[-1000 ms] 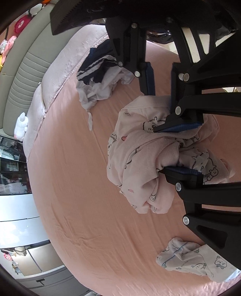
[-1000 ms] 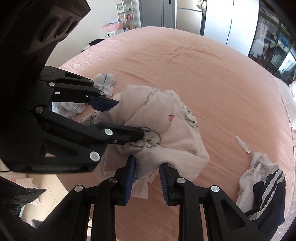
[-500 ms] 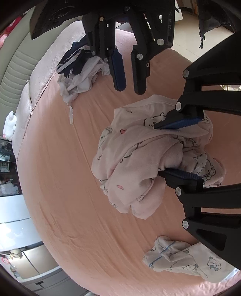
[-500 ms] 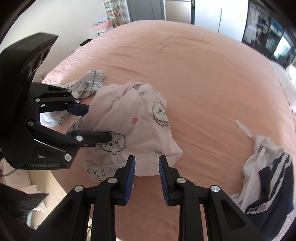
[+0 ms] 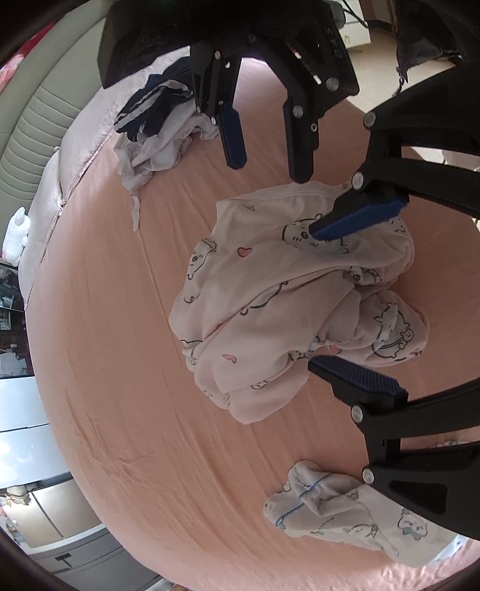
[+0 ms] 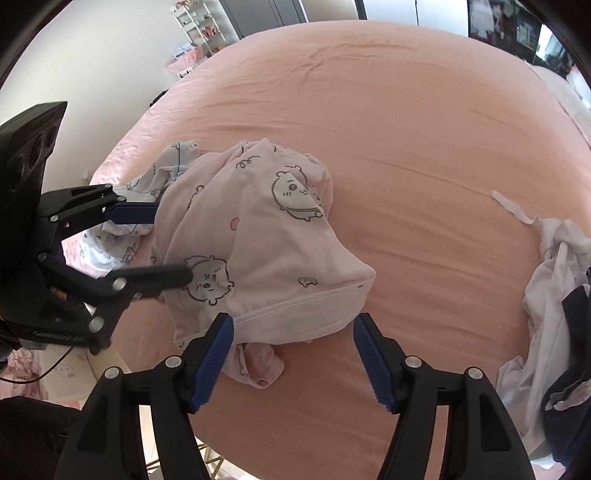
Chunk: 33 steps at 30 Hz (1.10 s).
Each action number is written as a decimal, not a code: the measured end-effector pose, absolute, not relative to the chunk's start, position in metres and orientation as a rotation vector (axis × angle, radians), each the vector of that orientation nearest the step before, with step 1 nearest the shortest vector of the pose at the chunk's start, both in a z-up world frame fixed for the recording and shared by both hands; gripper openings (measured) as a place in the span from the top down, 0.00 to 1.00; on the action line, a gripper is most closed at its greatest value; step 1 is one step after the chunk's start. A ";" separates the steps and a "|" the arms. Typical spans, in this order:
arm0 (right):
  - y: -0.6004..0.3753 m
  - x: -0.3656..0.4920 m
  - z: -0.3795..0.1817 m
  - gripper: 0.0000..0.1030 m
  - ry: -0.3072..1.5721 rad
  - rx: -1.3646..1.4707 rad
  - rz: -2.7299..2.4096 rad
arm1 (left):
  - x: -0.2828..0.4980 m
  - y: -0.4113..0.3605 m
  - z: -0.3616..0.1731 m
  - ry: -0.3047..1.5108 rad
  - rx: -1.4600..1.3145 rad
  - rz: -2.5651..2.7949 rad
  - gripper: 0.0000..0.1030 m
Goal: Fold clothes
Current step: 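Lower the pink garment onto the bed and open both grippers, then grasp the hem of the pink garment with the right gripper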
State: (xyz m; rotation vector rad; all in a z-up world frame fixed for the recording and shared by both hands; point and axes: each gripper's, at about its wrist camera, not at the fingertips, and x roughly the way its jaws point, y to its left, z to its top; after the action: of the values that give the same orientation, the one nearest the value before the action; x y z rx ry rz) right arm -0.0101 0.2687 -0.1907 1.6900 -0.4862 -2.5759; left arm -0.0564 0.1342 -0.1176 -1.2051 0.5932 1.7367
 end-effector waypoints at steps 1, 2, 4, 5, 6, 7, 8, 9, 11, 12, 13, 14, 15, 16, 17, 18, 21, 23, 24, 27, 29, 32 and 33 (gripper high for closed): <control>0.269 -0.012 -0.192 0.35 -0.489 1.691 -2.574 | -0.057 0.132 -0.119 0.577 -1.222 1.726 0.34; 0.269 -0.014 -0.194 0.34 -0.483 1.699 -2.573 | -0.058 0.131 -0.120 0.567 -1.244 1.714 0.30; 0.266 -0.010 -0.194 0.34 -0.473 1.703 -2.565 | -0.057 0.129 -0.125 0.567 -1.276 1.682 0.20; 0.256 -0.002 -0.193 0.34 -0.470 1.701 -2.565 | -0.057 0.128 -0.128 0.574 -1.290 1.668 0.19; 0.252 -0.002 -0.194 0.34 -0.466 1.699 -2.560 | -0.057 0.126 -0.132 0.585 -1.303 1.662 0.19; 0.247 -0.002 -0.194 0.34 -0.461 1.698 -2.555 | -0.056 0.125 -0.135 0.598 -1.317 1.659 0.19; 0.246 0.004 -0.191 0.34 -0.456 1.697 -2.553 | -0.055 0.123 -0.139 0.610 -1.331 1.656 0.18; 0.244 0.010 -0.188 0.34 -0.451 1.696 -2.551 | -0.054 0.121 -0.142 0.619 -1.335 1.657 0.17; 0.242 0.019 -0.183 0.34 -0.439 1.697 -2.547 | -0.053 0.117 -0.144 0.621 -1.327 1.664 0.17; 0.241 0.021 -0.181 0.34 -0.429 1.697 -2.551 | -0.053 0.115 -0.145 0.613 -1.328 1.663 0.17; 0.240 0.024 -0.178 0.34 -0.419 1.698 -2.554 | -0.054 0.113 -0.146 0.600 -1.332 1.667 0.17; 0.239 0.024 -0.178 0.34 -0.414 1.702 -2.556 | -0.057 0.110 -0.146 0.584 -1.338 1.676 0.17; 0.238 0.024 -0.179 0.34 -0.409 1.707 -2.557 | -0.060 0.107 -0.146 0.573 -1.340 1.685 0.17; 0.237 0.024 -0.179 0.34 -0.412 1.703 -2.555 | -0.063 0.105 -0.146 0.570 -1.338 1.695 0.17; 0.234 0.024 -0.180 0.34 -0.398 1.700 -2.558 | -0.065 0.103 -0.145 0.573 -1.334 1.706 0.17; 0.230 0.023 -0.181 0.34 -0.383 1.696 -2.560 | -0.067 0.102 -0.145 0.581 -1.327 1.719 0.17; 0.220 0.021 -0.183 0.34 -0.339 1.686 -2.567 | -0.070 0.097 -0.144 0.619 -1.304 1.758 0.17; 0.213 0.024 -0.187 0.34 -0.285 1.691 -2.566 | -0.070 0.094 -0.145 0.624 -1.309 1.751 0.17; 0.210 0.025 -0.189 0.34 -0.277 1.695 -2.558 | -0.069 0.093 -0.146 0.627 -1.309 1.746 0.17; 0.203 0.027 -0.197 0.34 -0.312 1.696 -2.511 | -0.064 0.091 -0.151 0.642 -1.305 1.732 0.17; 0.198 0.027 -0.202 0.34 -0.321 1.695 -2.497 | -0.061 0.090 -0.154 0.652 -1.302 1.722 0.17; 0.194 0.027 -0.210 0.34 -0.301 1.702 -2.514 | -0.058 0.088 -0.156 0.665 -1.290 1.727 0.17; 0.193 0.027 -0.212 0.34 -0.306 1.702 -2.529 | -0.057 0.087 -0.156 0.669 -1.283 1.735 0.17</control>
State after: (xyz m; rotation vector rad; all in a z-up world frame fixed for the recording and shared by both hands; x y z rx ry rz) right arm 0.0267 0.1934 -0.2121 1.7017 -0.3056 -2.5293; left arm -0.0572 0.0874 -0.1565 -1.2826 0.6691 1.7348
